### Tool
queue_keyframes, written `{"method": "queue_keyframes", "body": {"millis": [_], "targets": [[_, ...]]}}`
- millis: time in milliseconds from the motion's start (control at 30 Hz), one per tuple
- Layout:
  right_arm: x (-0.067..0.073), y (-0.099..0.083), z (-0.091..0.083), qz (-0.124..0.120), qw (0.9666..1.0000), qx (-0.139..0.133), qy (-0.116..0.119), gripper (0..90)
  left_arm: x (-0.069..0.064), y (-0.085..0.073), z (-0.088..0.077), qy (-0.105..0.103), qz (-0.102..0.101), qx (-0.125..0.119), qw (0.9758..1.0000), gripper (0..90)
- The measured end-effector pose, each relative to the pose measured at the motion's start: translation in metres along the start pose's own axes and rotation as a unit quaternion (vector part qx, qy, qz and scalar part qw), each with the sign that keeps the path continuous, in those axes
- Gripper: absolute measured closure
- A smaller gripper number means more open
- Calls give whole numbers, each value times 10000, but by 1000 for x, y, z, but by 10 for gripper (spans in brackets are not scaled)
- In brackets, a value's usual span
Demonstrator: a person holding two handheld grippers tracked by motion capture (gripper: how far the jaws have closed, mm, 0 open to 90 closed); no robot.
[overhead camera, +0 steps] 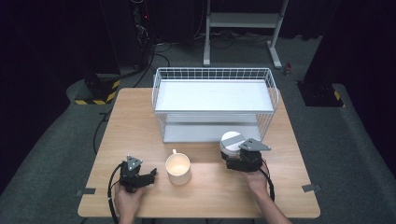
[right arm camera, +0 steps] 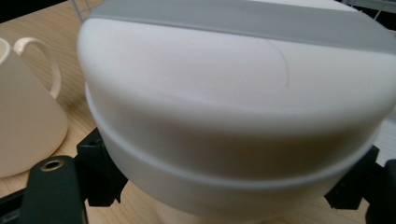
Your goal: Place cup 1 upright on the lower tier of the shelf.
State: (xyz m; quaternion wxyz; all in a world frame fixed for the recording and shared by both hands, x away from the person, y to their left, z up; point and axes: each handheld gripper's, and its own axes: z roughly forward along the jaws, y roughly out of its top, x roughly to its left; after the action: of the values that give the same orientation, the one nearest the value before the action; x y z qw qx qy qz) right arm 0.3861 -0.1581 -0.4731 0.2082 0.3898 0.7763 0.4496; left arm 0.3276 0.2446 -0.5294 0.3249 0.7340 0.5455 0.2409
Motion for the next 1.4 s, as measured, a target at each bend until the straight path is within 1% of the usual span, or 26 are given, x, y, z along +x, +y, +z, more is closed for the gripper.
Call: {"method": "queue_keyframes", "body": {"millis": [33, 233, 300, 400, 567, 633, 767, 800, 1000, 1167, 1200, 1333, 1400], "targets": [[-1, 1, 0, -25, 10000, -20, -11, 183, 0, 0, 0, 0, 0, 0, 10000, 174], [-9, 6, 5, 42, 9999, -9, -117, 183, 0, 0, 0, -1, -2, 0, 10000, 174], [-10, 7, 6, 71, 9999, -8, -127, 183, 0, 0, 0, 0, -2, 0, 10000, 174], [-15, 11, 9, 94, 9998, 6, -160, 183, 0, 0, 0, 1, -4, -1, 10000, 174], [-23, 16, 14, 219, 9995, 17, -224, 182, 0, 0, 0, -1, -2, 1, 10000, 174], [-26, 18, 17, 201, 9994, 27, -273, 183, 0, 0, 0, 0, -2, 1, 10000, 174], [-29, 21, 23, 260, 9989, 79, -375, 183, 0, 0, 0, 0, -3, 1, 10000, 174], [-31, 22, 25, 244, 9988, 60, -418, 183, 0, 0, 0, -1, -2, 1, 10000, 174], [-39, 19, 33, 375, 9976, 131, -562, 183, 0, 0, 0, 0, -3, 0, 10000, 174], [-42, 17, 36, 475, 9967, 118, -640, 183, 0, 0, 0, -1, -2, 2, 10000, 174], [-43, 17, 36, 428, 9970, 96, -642, 183, 0, 0, 0, -1, -2, 1, 10000, 174], [-44, 20, 38, 488, 9963, 141, -692, 183, 0, 0, 0, 0, -2, 1, 10000, 174], [-44, 22, 39, 431, 9966, 117, -699, 183, 0, 0, 0, 0, -2, 0, 10000, 174]]}}
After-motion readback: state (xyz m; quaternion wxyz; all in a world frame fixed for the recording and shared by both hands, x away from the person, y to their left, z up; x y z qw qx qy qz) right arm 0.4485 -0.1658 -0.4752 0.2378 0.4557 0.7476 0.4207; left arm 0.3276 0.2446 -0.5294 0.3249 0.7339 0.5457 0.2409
